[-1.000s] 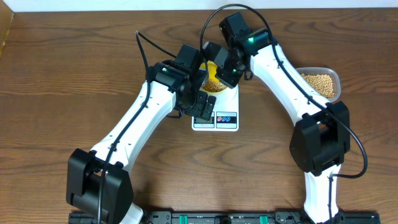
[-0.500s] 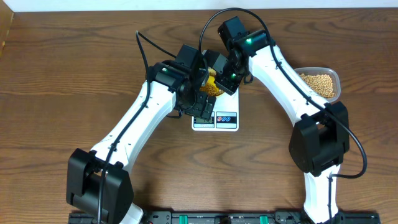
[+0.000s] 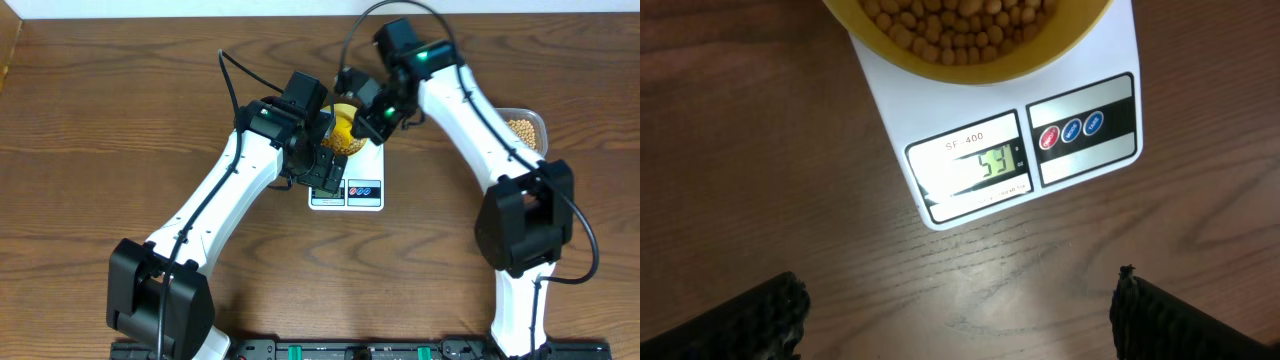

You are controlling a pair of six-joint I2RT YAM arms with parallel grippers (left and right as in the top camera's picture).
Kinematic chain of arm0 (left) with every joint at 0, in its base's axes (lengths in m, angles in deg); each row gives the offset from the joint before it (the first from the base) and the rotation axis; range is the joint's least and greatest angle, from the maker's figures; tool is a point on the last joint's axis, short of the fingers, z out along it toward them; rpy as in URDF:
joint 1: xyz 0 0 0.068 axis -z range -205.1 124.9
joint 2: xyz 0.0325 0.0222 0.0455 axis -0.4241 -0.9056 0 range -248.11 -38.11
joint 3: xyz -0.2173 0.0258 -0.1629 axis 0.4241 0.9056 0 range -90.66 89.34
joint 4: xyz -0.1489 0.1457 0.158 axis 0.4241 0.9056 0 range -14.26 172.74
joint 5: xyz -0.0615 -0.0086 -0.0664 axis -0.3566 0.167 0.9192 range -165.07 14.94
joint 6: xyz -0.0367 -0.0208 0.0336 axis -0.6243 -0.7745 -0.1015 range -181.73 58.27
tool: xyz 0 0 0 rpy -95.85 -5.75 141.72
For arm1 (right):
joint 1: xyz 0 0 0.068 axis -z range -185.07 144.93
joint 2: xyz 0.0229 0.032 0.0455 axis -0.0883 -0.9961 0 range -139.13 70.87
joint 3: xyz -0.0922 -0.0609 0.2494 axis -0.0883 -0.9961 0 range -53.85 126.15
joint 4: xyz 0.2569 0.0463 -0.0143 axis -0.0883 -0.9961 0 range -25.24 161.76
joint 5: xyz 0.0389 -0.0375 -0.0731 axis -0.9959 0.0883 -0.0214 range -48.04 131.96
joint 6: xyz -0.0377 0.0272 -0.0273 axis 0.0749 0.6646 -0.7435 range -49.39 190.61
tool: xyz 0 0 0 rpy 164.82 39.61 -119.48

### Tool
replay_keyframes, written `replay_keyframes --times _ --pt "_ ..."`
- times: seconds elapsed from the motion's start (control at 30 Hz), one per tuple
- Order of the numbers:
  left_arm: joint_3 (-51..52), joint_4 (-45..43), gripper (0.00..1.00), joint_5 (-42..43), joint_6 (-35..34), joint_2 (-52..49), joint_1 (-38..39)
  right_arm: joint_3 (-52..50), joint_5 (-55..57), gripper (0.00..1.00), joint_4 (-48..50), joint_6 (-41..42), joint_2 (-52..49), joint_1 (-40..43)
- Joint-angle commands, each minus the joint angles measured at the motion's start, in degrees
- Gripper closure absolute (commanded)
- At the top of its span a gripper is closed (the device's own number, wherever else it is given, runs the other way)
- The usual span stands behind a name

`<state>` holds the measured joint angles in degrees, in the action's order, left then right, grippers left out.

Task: Scoop item into bowl and weigh 50g on scale
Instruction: 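Tilt the yellow scoop down into the bowl to pour soybeans, right gripper, then raise the empty scoop and move it right toward the tub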

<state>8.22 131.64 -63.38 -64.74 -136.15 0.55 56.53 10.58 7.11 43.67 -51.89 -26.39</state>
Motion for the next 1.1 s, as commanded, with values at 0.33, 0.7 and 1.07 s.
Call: replay_keyframes --times 0.33,0.7,1.07 --pt "0.11 0.11 0.02 0.07 -0.33 -0.44 -0.2 -0.5 -24.17 0.99 0.17 4.15 -0.28 8.04" --pt "0.11 0.11 0.02 0.07 -0.33 -0.44 -0.2 -0.5 -29.46 0.99 1.77 4.24 -0.28 9.11" --pt "0.13 0.11 0.02 0.07 -0.33 -0.44 -0.2 -0.5 -32.87 0.99 6.01 4.28 -0.28 11.5"
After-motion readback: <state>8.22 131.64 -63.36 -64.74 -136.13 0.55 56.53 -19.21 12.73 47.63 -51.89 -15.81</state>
